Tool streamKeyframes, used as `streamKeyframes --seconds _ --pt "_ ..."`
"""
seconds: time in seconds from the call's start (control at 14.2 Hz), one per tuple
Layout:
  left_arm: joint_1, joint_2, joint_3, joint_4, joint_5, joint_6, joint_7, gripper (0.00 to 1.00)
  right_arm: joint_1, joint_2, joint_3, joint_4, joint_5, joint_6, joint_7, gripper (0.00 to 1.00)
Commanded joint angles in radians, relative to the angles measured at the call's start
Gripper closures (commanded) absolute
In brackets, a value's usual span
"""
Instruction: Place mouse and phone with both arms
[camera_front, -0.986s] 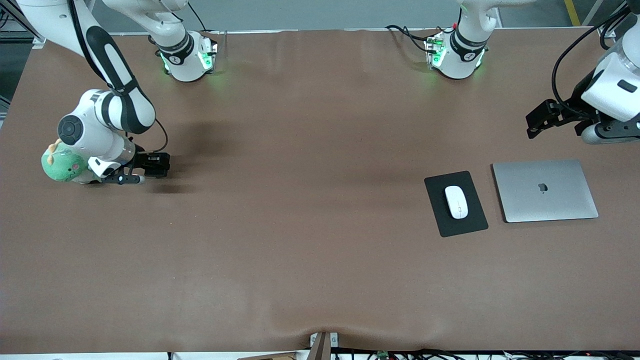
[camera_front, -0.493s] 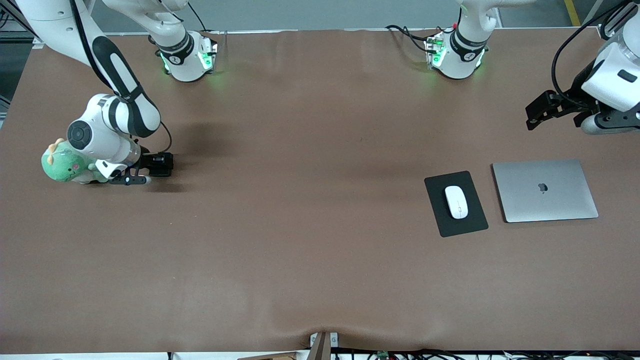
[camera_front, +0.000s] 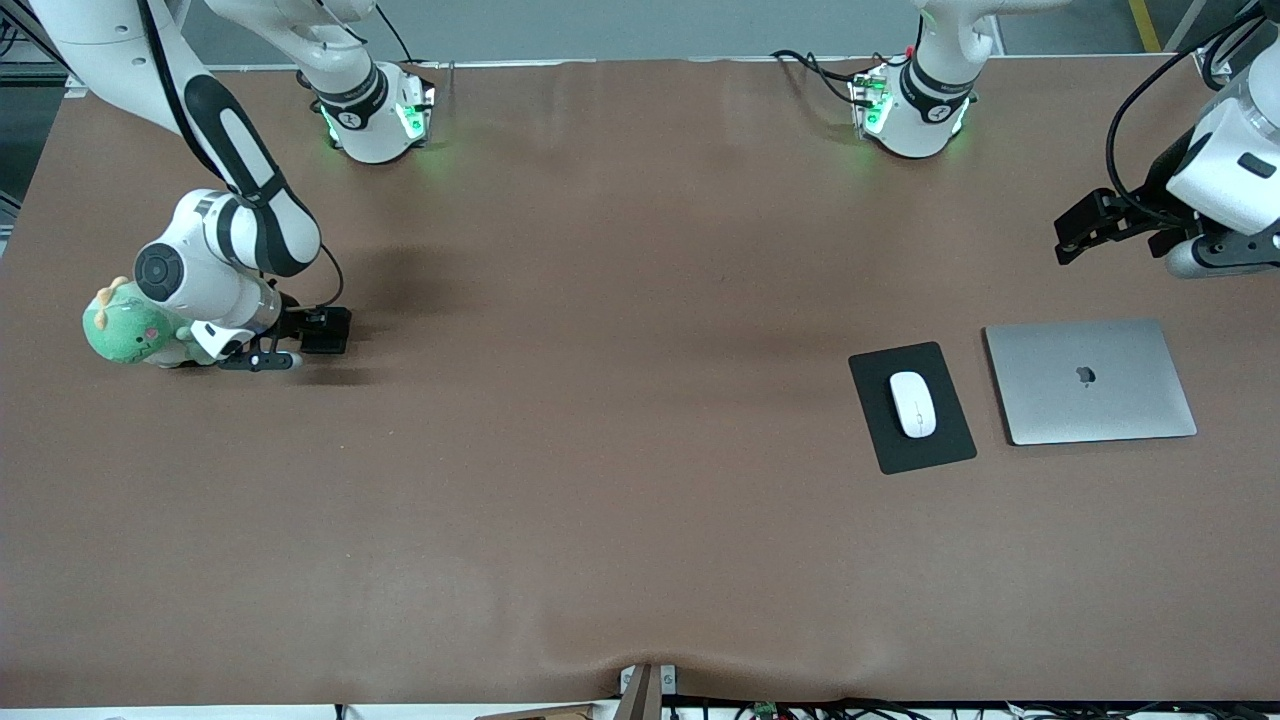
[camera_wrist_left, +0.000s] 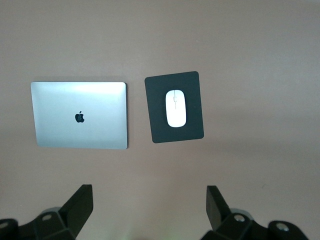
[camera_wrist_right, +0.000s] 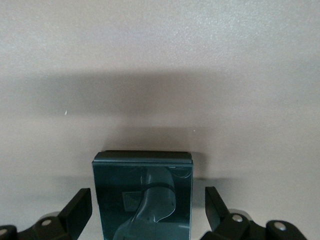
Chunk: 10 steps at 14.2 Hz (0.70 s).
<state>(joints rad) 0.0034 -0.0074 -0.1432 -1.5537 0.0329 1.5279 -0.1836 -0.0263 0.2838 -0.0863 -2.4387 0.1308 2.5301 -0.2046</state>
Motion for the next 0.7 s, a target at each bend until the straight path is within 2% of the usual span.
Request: streamKeyframes --seconds 0.0,0.42,0.49,0.63 --pt "0.001 0.001 0.005 -0.005 -0.027 0.011 0.012 0.0 -0.033 -0.026 0.013 0.065 -0.013 -0.117 -0.012 0.0" --pt "0.0 0.01 0.004 -0.003 -0.027 0.021 0.012 0.0 -0.041 -0.071 0.011 0.173 -0.013 -0.184 -0.013 0.0" --pt "0.0 0.012 0.004 -0.003 -0.025 0.021 0.012 0.0 -0.044 -0.065 0.011 0.225 -0.013 -0.226 -0.012 0.0" --pt "-0.002 0.014 0.004 -0.003 -0.025 0.021 0.012 0.0 -0.046 -0.061 0.011 0.35 -0.011 -0.415 -0.012 0.0"
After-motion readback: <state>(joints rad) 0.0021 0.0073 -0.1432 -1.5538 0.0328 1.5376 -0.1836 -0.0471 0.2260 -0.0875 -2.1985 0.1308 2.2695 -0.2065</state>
